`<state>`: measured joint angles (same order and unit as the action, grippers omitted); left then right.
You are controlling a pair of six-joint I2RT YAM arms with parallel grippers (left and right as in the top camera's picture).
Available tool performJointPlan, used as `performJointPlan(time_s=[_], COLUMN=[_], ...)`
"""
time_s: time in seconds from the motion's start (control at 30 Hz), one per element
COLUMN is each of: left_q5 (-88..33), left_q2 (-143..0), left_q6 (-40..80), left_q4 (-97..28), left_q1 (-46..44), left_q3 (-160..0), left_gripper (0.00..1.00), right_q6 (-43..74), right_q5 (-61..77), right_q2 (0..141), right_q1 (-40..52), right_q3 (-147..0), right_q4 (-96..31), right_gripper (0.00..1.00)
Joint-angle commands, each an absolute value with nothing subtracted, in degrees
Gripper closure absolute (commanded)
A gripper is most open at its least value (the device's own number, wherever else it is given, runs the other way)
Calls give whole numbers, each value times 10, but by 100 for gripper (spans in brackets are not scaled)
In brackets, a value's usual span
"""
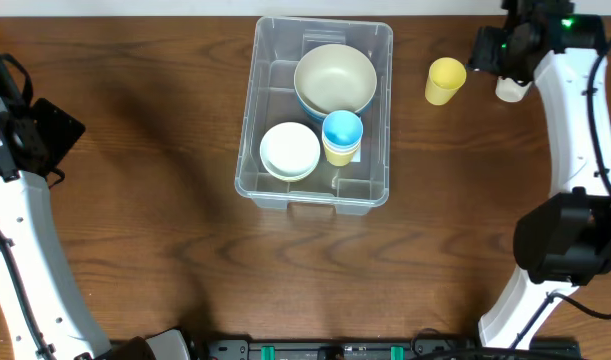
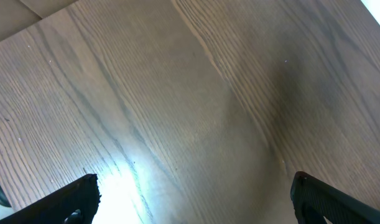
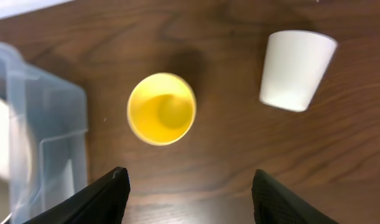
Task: Pack container
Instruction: 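Move the right gripper to the yellow cup and grasp it, then carry the yellow cup into the bin and nest it on the blue cup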
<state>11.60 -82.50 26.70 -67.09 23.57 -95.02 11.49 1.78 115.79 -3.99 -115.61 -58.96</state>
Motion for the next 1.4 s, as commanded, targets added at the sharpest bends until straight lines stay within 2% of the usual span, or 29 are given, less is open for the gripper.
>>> performJointPlan(time_s=[0.0, 0.13, 0.47, 0.63, 0.83, 0.93, 0.97, 1.13, 1.37], left_q5=[123, 123, 123, 123, 123, 123, 123, 123, 123], left_q2=[-825, -825, -825, -825, -825, -825, -825, -825, -825], left_q6=[260, 260, 260, 260, 260, 260, 260, 260, 260], left_q4=[-673, -672, -673, -673, -673, -673, -673, -673, -673], left_q1=[238, 238, 238, 238, 238, 238, 238, 238, 238], left_q3=[-958, -958, -958, -958, -958, -958, -958, -958, -958], left_gripper=[2, 2, 2, 2, 2, 2, 2, 2, 2], right_q6=[107, 110, 159, 168, 173, 176, 178, 182, 178], right_q5=[49, 124, 173, 141, 133, 131, 128, 120, 123], right_q2=[1204, 1257, 1324, 1338, 1351, 1351, 1348, 1315, 1195], right_q1=[-58, -63, -61, -59, -59, -59, -60, -59, -28], right_q3=[-1168, -1168, -1168, -1168, -1164, -1165, -1166, -1169, -1170], right_q4=[-585, -566, -498, -504, -514, -511, -511, -521, -559], right_gripper=[36, 36, 42, 59, 72, 95, 99, 99, 99])
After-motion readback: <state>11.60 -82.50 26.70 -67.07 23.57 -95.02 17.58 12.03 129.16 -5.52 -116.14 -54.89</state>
